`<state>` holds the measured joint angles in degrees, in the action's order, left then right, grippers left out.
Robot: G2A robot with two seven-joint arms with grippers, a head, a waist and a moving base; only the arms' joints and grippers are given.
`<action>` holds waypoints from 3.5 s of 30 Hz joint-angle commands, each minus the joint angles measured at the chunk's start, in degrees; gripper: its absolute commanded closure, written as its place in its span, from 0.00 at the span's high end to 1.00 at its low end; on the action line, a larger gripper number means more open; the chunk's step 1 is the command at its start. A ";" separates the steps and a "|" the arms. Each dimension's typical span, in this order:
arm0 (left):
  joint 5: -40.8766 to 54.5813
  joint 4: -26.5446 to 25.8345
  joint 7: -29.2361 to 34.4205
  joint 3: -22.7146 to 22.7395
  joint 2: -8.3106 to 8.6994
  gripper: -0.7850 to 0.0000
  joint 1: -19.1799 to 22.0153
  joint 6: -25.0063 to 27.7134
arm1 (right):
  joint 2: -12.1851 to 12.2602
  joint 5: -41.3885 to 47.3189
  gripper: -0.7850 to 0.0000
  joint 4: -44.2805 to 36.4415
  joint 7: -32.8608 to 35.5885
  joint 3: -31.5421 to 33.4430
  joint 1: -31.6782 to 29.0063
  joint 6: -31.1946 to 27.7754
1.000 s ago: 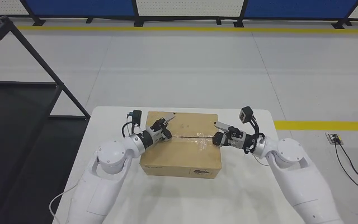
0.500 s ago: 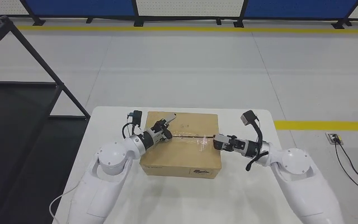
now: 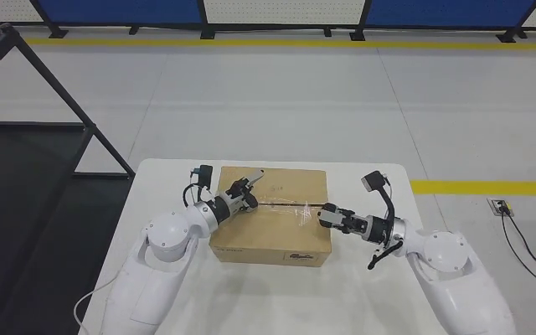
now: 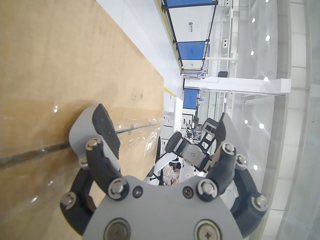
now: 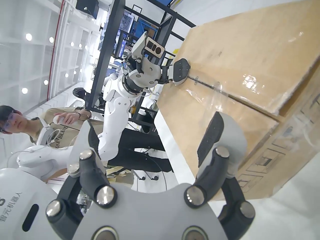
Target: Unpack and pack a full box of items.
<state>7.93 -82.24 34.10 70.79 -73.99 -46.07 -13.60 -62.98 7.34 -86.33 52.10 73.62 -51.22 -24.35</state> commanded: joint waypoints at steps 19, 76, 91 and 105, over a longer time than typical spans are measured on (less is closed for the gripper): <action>0.00 0.00 0.00 0.00 0.00 1.00 0.00 0.00 | 0.83 -29.65 1.00 -9.04 -13.61 5.43 -6.23 -14.50; 0.00 0.00 0.00 0.00 0.00 1.00 0.00 0.00 | -0.32 -118.19 1.00 -15.79 -53.11 -6.31 -13.88 12.23; 0.00 0.00 0.00 0.00 0.00 1.00 0.00 0.00 | -1.56 -122.58 1.00 -14.90 -47.78 -8.60 -12.11 15.05; 0.00 0.00 0.00 0.00 0.00 1.00 0.00 0.00 | -2.97 -119.70 1.00 -13.19 -49.03 -8.92 -11.49 21.11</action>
<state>7.93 -82.24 34.10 70.79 -73.99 -46.07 -13.60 -65.90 -112.62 -99.62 3.09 64.59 -62.76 -3.49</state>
